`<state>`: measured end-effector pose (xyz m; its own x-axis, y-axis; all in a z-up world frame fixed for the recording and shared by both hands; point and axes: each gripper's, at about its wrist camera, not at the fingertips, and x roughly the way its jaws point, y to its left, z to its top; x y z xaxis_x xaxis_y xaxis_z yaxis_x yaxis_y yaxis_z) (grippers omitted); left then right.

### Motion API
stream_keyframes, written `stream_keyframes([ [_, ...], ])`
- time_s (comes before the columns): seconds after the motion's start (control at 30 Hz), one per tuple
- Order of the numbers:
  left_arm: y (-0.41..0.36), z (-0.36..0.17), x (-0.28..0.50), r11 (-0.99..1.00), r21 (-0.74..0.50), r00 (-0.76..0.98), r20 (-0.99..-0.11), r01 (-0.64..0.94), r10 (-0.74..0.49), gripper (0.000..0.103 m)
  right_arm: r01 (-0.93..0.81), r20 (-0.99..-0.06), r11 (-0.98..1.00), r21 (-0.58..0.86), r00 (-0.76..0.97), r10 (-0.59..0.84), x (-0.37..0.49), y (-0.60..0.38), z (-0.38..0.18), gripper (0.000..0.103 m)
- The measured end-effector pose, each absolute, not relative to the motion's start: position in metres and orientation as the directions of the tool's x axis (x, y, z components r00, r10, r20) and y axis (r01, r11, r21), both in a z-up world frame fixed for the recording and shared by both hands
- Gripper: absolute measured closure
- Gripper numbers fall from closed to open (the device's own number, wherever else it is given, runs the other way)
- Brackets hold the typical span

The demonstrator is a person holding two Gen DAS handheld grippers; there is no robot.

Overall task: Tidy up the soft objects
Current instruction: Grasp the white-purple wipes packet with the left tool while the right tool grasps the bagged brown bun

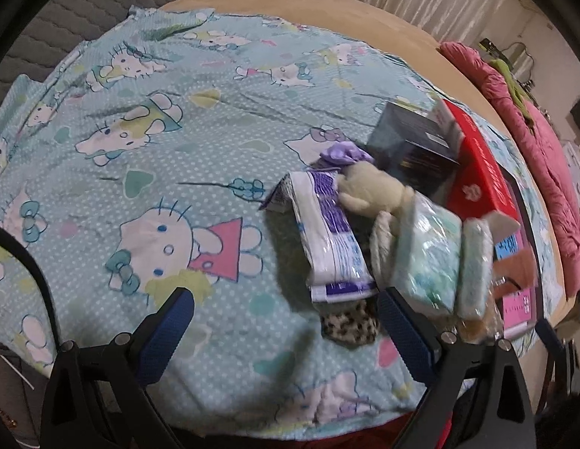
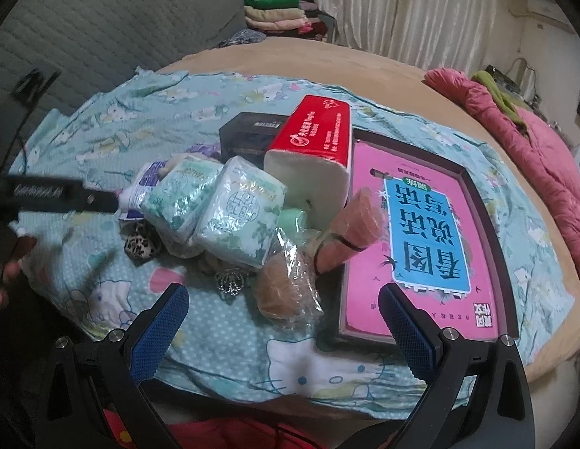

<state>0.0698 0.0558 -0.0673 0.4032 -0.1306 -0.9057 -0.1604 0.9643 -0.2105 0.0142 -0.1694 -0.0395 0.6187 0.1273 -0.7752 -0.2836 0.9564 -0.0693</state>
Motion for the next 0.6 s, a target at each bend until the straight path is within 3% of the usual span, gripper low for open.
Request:
stream_keyframes([
  [0.27, 0.054, -0.08, 0.095, 0.966, -0.207, 0.385, -0.913, -0.154, -0.134, 0.012, -0.322, -0.779, 0.935, -0.148, 0.621, 0.09, 0.019, -0.163, -0.055, 0.006],
  [0.4, 0.056, -0.083, 0.103, 0.963, -0.223, 0.383, -0.911, -0.153, -0.15, 0.013, -0.358, -0.785, 0.903, -0.239, 0.618, 0.037, 0.023, -0.15, -0.07, 0.02],
  [0.53, 0.055, -0.088, 0.109, 0.96, -0.237, 0.375, -0.912, -0.148, -0.168, 0.021, -0.381, -0.801, 0.878, -0.288, 0.599, -0.003, 0.032, -0.141, -0.085, 0.04],
  [0.6, 0.054, -0.092, 0.111, 0.957, -0.251, 0.365, -0.913, -0.146, -0.183, 0.023, -0.39, -0.805, 0.871, -0.299, 0.593, -0.011, 0.035, -0.139, -0.091, 0.045],
])
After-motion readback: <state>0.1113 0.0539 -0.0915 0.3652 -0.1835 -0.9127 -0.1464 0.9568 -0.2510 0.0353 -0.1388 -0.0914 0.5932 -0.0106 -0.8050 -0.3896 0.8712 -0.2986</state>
